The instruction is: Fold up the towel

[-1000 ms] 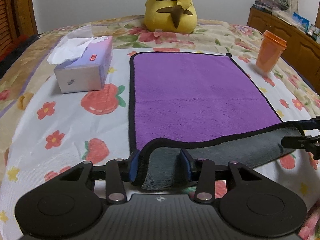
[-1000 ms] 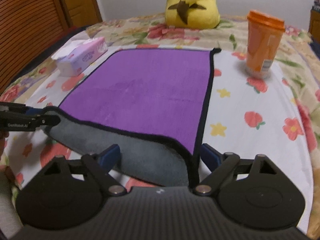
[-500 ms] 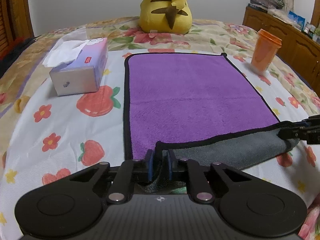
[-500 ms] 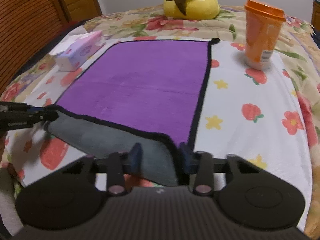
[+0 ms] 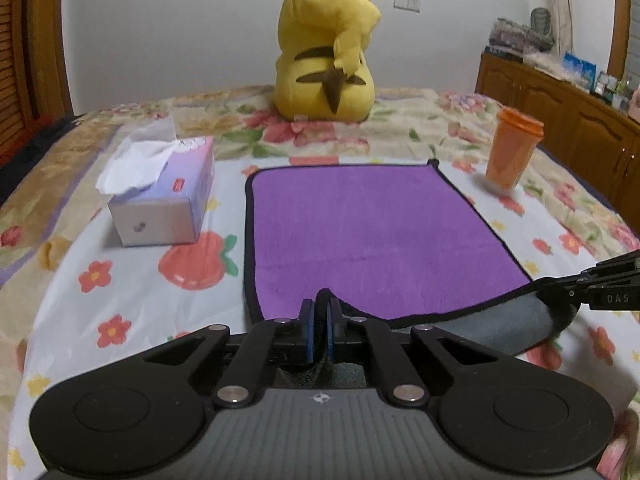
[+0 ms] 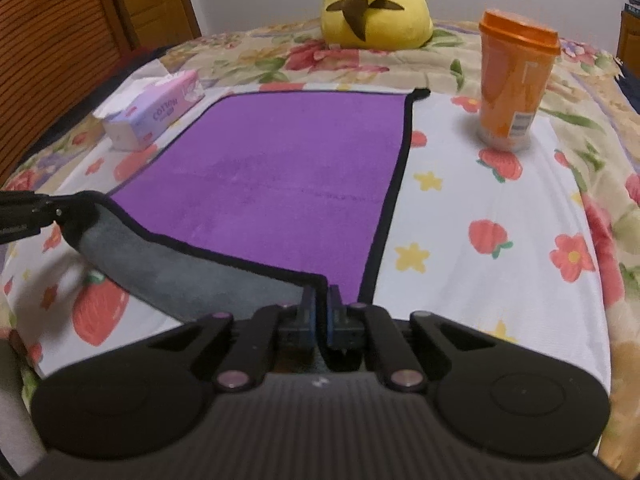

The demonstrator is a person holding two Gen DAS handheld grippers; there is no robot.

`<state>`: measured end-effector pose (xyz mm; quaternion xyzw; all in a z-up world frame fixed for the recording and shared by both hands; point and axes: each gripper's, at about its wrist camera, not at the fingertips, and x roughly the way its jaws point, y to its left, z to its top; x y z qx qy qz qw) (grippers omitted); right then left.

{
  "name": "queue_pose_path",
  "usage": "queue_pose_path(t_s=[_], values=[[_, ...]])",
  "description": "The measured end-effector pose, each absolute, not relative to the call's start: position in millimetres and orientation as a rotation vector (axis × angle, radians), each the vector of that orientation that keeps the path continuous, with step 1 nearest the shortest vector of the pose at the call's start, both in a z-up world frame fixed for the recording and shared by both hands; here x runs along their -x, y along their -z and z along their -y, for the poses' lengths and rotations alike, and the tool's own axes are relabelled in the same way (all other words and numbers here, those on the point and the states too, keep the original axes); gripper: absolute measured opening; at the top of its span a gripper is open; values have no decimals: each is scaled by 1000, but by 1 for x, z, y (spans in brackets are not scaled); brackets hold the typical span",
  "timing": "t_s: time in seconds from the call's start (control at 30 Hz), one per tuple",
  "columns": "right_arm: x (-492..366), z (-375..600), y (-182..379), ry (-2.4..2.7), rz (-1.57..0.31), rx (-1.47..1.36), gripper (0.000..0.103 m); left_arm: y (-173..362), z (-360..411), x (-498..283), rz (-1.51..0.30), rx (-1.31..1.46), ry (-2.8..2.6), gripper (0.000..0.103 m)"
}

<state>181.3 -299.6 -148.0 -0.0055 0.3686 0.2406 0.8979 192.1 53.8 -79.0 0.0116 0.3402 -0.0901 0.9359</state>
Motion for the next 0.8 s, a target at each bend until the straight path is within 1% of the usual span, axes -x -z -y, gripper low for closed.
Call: queue_pose_path(t_s=[0.5,0.8], values=[[-181,307,117,-531,-597,-38,5,46,-53,-188,-573,-4,180,9],[-188,303,111,-540,-552,-21,5,45,-48,-198,-559,-28,188,9]])
